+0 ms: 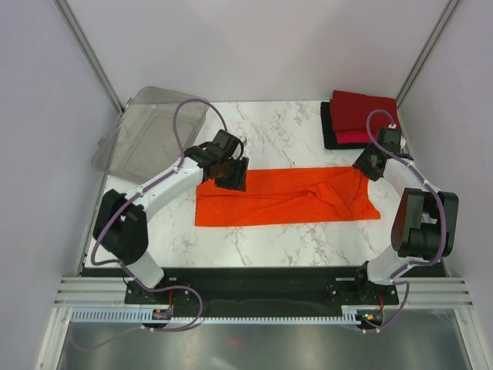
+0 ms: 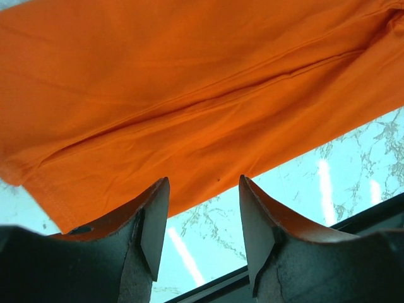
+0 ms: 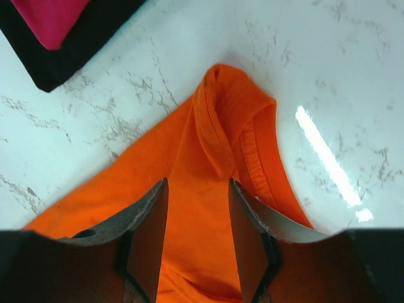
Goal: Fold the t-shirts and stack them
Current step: Fold the tshirt
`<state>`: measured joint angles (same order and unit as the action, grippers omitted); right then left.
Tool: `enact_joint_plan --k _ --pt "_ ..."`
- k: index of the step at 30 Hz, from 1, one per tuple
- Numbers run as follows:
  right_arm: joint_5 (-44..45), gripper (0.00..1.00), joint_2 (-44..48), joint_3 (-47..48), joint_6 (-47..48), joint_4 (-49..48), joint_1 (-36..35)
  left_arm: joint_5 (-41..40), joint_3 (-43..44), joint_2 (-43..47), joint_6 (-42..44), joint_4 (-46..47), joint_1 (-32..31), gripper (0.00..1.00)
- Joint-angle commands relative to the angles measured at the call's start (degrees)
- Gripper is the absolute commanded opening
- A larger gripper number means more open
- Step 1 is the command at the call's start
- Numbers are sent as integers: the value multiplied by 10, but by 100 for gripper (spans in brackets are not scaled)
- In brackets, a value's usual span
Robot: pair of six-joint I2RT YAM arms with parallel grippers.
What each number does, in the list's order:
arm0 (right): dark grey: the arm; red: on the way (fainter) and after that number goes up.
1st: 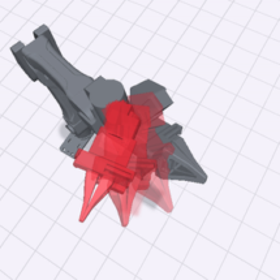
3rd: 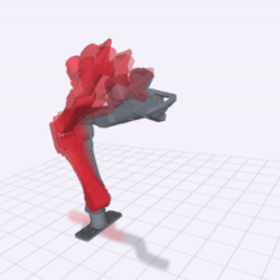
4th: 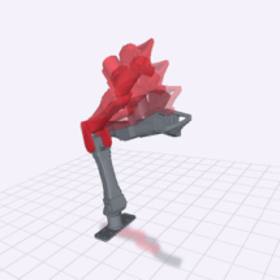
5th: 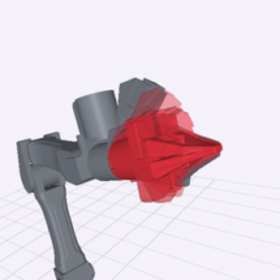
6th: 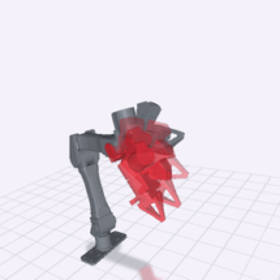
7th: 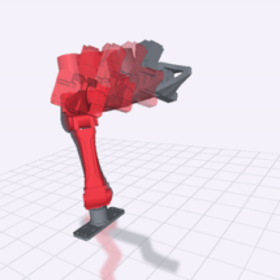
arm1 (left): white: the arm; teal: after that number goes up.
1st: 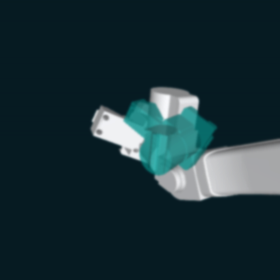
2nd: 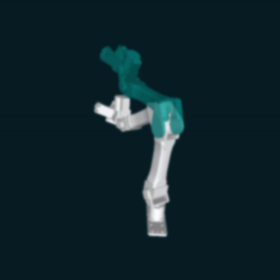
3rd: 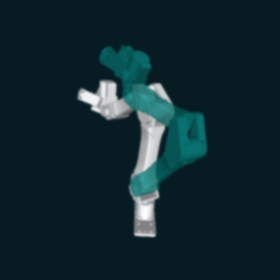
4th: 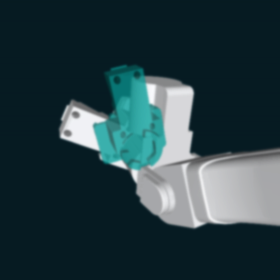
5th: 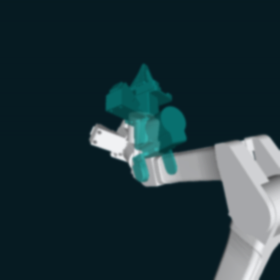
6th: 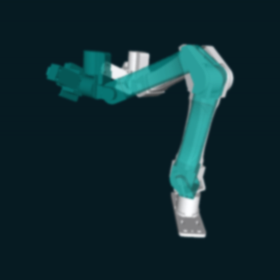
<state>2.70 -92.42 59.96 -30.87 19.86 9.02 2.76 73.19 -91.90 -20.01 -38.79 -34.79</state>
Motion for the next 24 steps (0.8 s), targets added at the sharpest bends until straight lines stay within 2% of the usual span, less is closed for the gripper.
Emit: enact_joint_plan --k 1,9,16,24 --pt "-23 50 -20 31 42 -51 19 40 63 -66 -9 11 2 56" --pt "-91 49 -78 43 66 -101 43 40 234 -234 -11 -36 24 54" --pt "-122 45 -108 49 74 -136 47 37 274 -317 -3 -37 54 53" --pt "-71 36 -114 26 97 -150 54 11 268 -352 -2 -37 67 53"
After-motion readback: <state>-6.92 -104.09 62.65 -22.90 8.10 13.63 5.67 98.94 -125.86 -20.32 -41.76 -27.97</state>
